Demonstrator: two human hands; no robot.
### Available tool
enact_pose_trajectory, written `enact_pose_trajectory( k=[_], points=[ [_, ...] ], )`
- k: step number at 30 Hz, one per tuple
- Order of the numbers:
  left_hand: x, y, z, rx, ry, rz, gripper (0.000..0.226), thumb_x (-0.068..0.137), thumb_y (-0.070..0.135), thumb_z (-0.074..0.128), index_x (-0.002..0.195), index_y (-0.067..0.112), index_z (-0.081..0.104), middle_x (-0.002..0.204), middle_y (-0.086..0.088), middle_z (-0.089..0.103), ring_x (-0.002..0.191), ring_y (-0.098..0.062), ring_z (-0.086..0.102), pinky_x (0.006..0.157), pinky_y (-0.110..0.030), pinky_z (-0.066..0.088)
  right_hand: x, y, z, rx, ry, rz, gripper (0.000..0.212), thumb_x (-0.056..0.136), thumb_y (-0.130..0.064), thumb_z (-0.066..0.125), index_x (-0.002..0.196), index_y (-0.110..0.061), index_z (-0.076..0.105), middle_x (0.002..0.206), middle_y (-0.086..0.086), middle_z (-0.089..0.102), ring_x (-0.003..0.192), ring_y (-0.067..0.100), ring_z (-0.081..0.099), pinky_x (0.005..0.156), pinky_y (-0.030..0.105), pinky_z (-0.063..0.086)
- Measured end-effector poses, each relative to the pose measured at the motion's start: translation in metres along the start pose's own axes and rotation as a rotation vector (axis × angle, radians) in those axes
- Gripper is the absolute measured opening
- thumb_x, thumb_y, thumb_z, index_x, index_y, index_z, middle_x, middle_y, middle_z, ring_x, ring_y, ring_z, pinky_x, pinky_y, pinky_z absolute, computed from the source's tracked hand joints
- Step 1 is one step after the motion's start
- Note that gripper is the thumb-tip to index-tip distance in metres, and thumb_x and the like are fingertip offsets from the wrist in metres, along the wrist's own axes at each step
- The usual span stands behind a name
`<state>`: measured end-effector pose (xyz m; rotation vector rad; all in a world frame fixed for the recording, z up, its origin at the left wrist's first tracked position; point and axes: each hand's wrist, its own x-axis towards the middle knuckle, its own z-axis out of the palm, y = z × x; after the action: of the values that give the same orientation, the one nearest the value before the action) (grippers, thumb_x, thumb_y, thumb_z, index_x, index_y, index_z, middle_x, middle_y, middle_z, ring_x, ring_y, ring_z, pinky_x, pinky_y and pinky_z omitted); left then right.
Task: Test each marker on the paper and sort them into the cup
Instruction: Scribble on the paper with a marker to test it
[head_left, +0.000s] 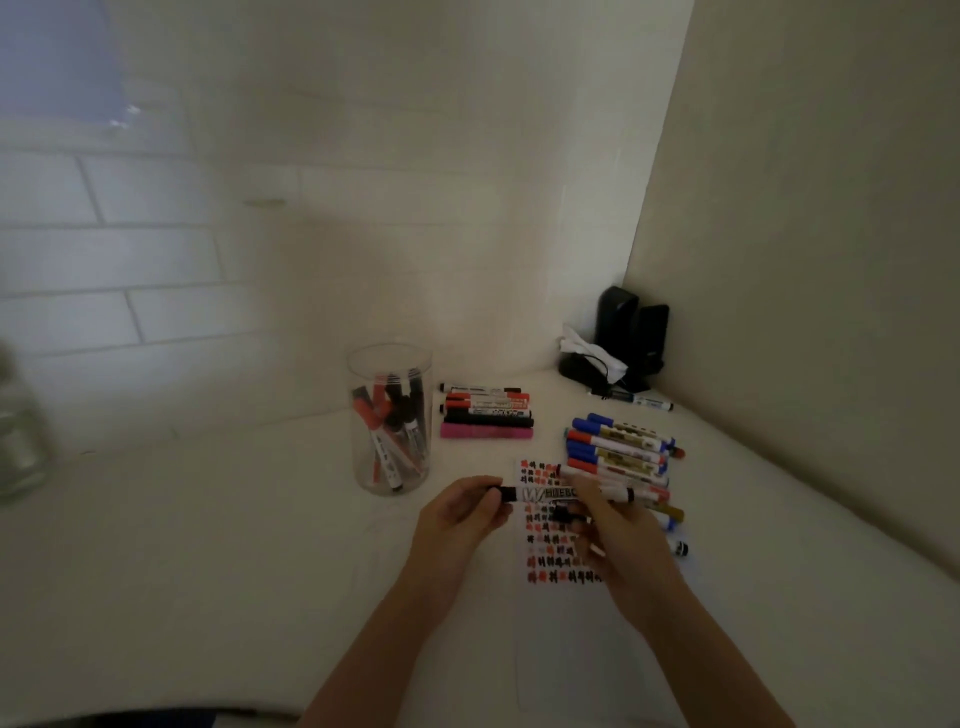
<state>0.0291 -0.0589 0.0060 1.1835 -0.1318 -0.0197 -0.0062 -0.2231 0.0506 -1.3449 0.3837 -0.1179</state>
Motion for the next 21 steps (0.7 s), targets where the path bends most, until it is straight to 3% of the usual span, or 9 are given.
enact_pose_trajectory(
  k=[4, 7, 9, 11, 14, 21],
  points=[
    [-0.005, 0.025, -0.001, -0.085, 0.106, 0.089, 0.025, 0.091, 0.007, 0.059, 0.115, 0.013, 0.061, 0.096, -0.011, 0.073, 0.096, -0.02, 0.069, 0.084, -0.03, 0.055, -0.017, 0.002, 0.002, -0.121, -0.232, -0.03, 0.016, 0.083, -0.023, 0.072, 0.096, -0.016, 0.073, 0.089, 0.005, 0.074, 0.079, 0.019, 0.066, 0.074, 0.03, 0.052],
    [-0.009, 0.049, 0.003, 0.05, 0.219, 0.251, 0.018, 0.09, 0.003, 0.061, 0.106, 0.008, 0.063, 0.09, -0.009, 0.073, 0.09, -0.021, 0.07, 0.081, -0.03, 0.058, -0.027, 0.004, 0.023, -0.325, -0.242, -0.143, 0.016, 0.082, -0.026, 0.073, 0.097, -0.021, 0.07, 0.087, -0.001, 0.074, 0.076, 0.013, 0.068, 0.065, 0.023, 0.054],
    [-0.01, 0.063, -0.001, 0.189, 0.247, 0.345, 0.017, 0.087, 0.004, 0.065, 0.101, 0.014, 0.064, 0.087, -0.003, 0.072, 0.085, -0.016, 0.07, 0.077, -0.027, 0.057, -0.03, 0.003, 0.041, -0.392, -0.262, -0.209, 0.013, 0.083, -0.028, 0.072, 0.094, -0.022, 0.067, 0.083, -0.002, 0.073, 0.068, 0.006, 0.066, 0.055, 0.019, 0.051],
    [-0.01, 0.076, -0.01, 0.304, 0.254, 0.414, 0.021, 0.084, 0.007, 0.07, 0.1, 0.019, 0.062, 0.089, -0.001, 0.072, 0.085, -0.014, 0.07, 0.076, -0.028, 0.057, -0.03, 0.002, 0.061, -0.414, -0.303, -0.286, 0.013, 0.084, -0.026, 0.071, 0.095, -0.02, 0.065, 0.083, -0.002, 0.073, 0.073, 0.007, 0.067, 0.057, 0.021, 0.054],
    [-0.007, 0.1, -0.026, 0.361, 0.329, 0.535, 0.019, 0.083, 0.005, 0.07, 0.097, 0.016, 0.061, 0.089, -0.003, 0.072, 0.085, -0.016, 0.07, 0.075, -0.027, 0.056, -0.024, 0.0, 0.087, -0.526, -0.294, -0.444, 0.017, 0.086, -0.028, 0.069, 0.1, -0.023, 0.062, 0.094, -0.012, 0.068, 0.083, 0.001, 0.066, 0.071, 0.018, 0.056],
    [0.03, 0.183, -0.051, 0.343, 0.617, 0.732, 0.022, 0.084, 0.011, 0.071, 0.095, 0.011, 0.052, 0.091, -0.003, 0.07, 0.084, -0.007, 0.069, 0.073, -0.018, 0.054, -0.006, -0.003, 0.081, -0.548, -0.187, -0.519, 0.011, 0.089, -0.022, 0.064, 0.1, -0.023, 0.061, 0.095, -0.013, 0.064, 0.088, 0.002, 0.062, 0.066, 0.01, 0.046]
  ],
)
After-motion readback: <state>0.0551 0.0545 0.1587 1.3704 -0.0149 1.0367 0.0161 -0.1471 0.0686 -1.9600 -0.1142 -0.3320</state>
